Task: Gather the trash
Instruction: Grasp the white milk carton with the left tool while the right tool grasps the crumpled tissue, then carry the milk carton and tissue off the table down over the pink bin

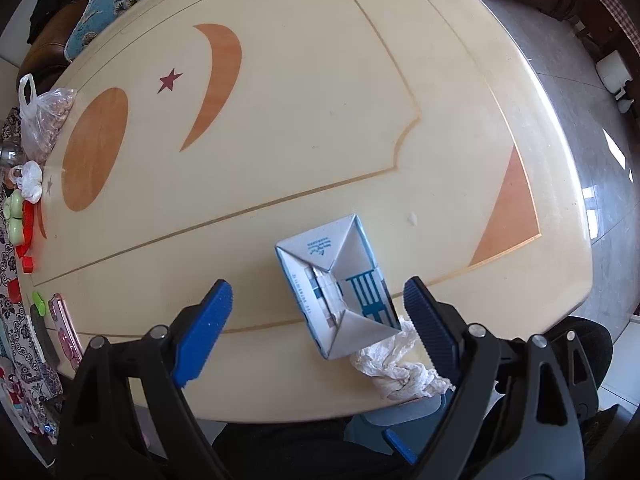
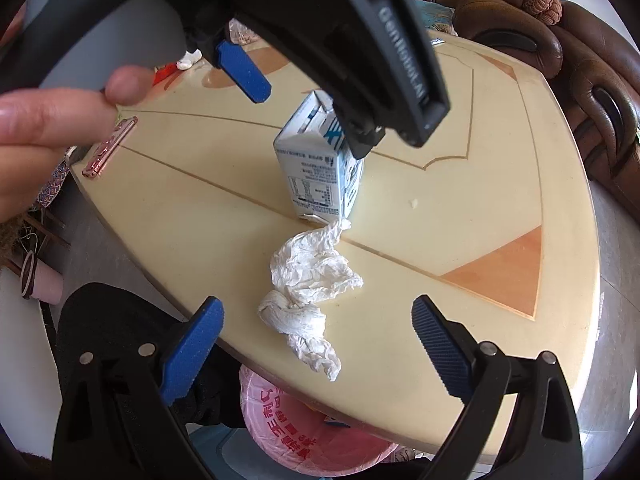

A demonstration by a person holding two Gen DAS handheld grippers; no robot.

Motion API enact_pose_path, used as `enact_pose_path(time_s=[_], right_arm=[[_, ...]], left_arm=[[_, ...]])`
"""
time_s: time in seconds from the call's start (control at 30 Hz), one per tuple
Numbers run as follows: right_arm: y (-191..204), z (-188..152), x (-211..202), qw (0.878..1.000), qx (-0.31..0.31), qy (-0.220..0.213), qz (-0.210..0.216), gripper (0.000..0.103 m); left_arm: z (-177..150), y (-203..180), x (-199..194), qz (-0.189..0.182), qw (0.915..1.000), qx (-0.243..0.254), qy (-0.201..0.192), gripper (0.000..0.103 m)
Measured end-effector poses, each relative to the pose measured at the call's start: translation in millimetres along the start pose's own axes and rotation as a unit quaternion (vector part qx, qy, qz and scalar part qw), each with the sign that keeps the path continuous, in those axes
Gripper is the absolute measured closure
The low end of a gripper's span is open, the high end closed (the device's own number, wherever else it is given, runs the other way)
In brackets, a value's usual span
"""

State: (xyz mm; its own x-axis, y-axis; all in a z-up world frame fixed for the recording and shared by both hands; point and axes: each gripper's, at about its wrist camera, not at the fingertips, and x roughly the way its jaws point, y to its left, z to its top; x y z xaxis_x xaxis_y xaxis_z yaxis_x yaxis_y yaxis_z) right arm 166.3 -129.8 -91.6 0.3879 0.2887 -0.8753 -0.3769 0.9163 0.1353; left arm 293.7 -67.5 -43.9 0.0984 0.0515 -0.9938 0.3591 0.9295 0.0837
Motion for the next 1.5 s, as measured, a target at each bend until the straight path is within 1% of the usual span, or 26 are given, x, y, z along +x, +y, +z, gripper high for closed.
enact_pose_path(time_s=[0.1,0.27,0.33,0.37,0.4,0.47,0.53,0.6,0.67,0.73,0.77,0.87,0.93,1.0,1.17,1.3,1.43,1.5], right_arm=[[3.2,-3.4,15.0,1.000,-0.005,0.003,-0.008,0.010],[7.2,-10.4,27.8,0.999,-0.020,-0.007,-0.031,0.010],[8.0,-11.9,31.7,0.999,-0.021,-0.008,-0.031,0.012],[7.5,-11.7,34.5,0.999,-0.020,-0.007,-0.029,0.019],[6.9,-11.2,37.8,0.999,-0.020,-0.003,-0.027,0.023],[8.5,-11.5,38.0,0.999,-0.026,-0.011,-0.029,0.029],[12.4,-11.1,39.8,0.999,-0.032,-0.013,-0.034,0.031],[13.9,-10.7,39.9,0.998,-0.038,-0.015,-0.045,0.037],[13.6,-10.5,37.6,0.998,-0.042,-0.018,-0.046,0.054],[12.3,-9.7,36.3,0.998,-0.045,-0.018,-0.046,0.063],[11.4,-9.2,36.2,0.998,-0.045,-0.018,-0.045,0.066],[4.9,-8.4,33.3,0.999,-0.038,-0.016,-0.032,0.071],[2.6,-8.1,31.0,0.999,-0.036,-0.018,-0.029,0.072],[0.3,-8.5,25.9,0.999,-0.035,-0.023,-0.034,0.073],[-9.9,-6.8,10.1,0.998,-0.033,-0.032,-0.053,0.074],[-18.5,-3.1,-9.1,0.996,-0.031,-0.045,-0.075,0.074],[-28.7,3.8,-38.5,0.994,-0.018,-0.066,-0.087,0.074],[-29.6,5.5,-53.9,0.992,-0.019,-0.078,-0.095,0.074]], left_arm=[[4.1,-0.4,5.0,-0.003,1.0000,0.000,0.006,0.018],[8.4,0.2,13.0,-0.007,0.9999,-0.001,0.010,0.018],[12.1,1.7,18.6,-0.008,0.9999,-0.002,0.015,0.018],[12.5,1.2,20.7,-0.009,0.9998,-0.002,0.017,0.018],[12.9,0.4,22.2,-0.008,0.9998,-0.001,0.018,0.018],[14.2,0.2,24.7,-0.008,0.9998,0.000,0.020,0.023],[14.5,0.2,26.3,-0.014,0.9996,0.000,0.024,0.027],[17.3,1.1,28.4,-0.015,0.9996,0.001,0.024,0.032],[22.2,0.0,31.2,-0.017,0.9995,0.001,0.027,0.036],[23.6,0.3,34.0,-0.020,0.9992,0.000,0.034,0.047],[23.8,0.8,35.7,-0.023,0.9990,-0.001,0.040,0.051],[24.4,1.0,36.4,-0.022,0.9989,-0.002,0.041,0.053],[22.7,3.0,37.2,-0.023,0.9990,-0.002,0.038,0.053],[22.2,5.0,35.2,-0.027,0.9990,-0.005,0.035,0.053],[18.5,9.3,19.3,-0.027,0.9995,-0.011,0.009,0.054],[12.8,18.0,4.5,-0.024,0.9995,-0.018,-0.014,0.054],[-3.4,28.7,-10.6,-0.018,0.9989,-0.021,-0.038,0.055],[-20.8,26.4,-17.7,-0.015,0.9985,-0.021,-0.048,0.055]])
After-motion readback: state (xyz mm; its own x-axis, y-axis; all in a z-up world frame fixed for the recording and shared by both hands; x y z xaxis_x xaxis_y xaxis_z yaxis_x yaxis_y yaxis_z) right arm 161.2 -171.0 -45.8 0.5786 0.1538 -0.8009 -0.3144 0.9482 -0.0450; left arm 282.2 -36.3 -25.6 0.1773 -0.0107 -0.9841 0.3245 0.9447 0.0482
